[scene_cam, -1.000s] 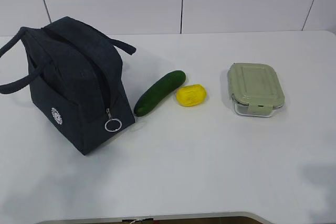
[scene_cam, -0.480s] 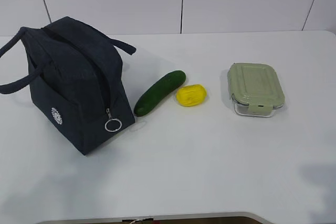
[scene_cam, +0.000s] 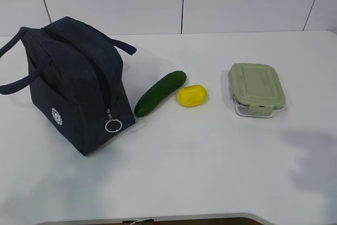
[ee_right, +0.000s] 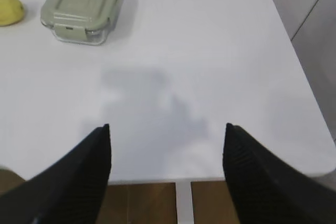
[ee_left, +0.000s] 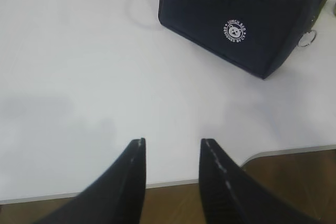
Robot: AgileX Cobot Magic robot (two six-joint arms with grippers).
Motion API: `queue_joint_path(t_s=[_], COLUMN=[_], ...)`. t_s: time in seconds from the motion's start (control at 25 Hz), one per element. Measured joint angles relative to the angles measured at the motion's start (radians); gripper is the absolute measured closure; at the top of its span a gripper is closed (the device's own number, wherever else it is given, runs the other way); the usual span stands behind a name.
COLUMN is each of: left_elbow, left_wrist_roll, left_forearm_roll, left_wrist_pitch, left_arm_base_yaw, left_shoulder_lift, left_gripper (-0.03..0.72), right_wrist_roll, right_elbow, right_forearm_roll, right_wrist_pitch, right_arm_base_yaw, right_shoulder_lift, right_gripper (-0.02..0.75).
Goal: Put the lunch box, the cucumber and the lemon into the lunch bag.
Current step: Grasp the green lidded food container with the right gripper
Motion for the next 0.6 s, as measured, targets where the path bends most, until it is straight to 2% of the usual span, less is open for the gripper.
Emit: queue_joint_path(t_s=[0.32, 0.6], left_elbow=[0.000, 0.000], left_wrist_roll=[0.000, -0.002], left_forearm_roll=[0.000, 0.000], left_wrist_pitch=[0.000, 0.000], left_arm_base_yaw=[0.000, 0.000], left_shoulder_lift=[0.000, 0.000], left_gripper=[0.446, 0.446], right_wrist_roll=[0.006, 0.009], right_elbow=[-0.118, -0.230], right_forearm_roll=[0.019, 0.091], right_wrist_pitch=[-0.133, -0.159], right_arm_base_yaw=[0.000, 0.000], right_shoulder_lift=[0.277, 0.526], right_gripper=[0.204, 0.204])
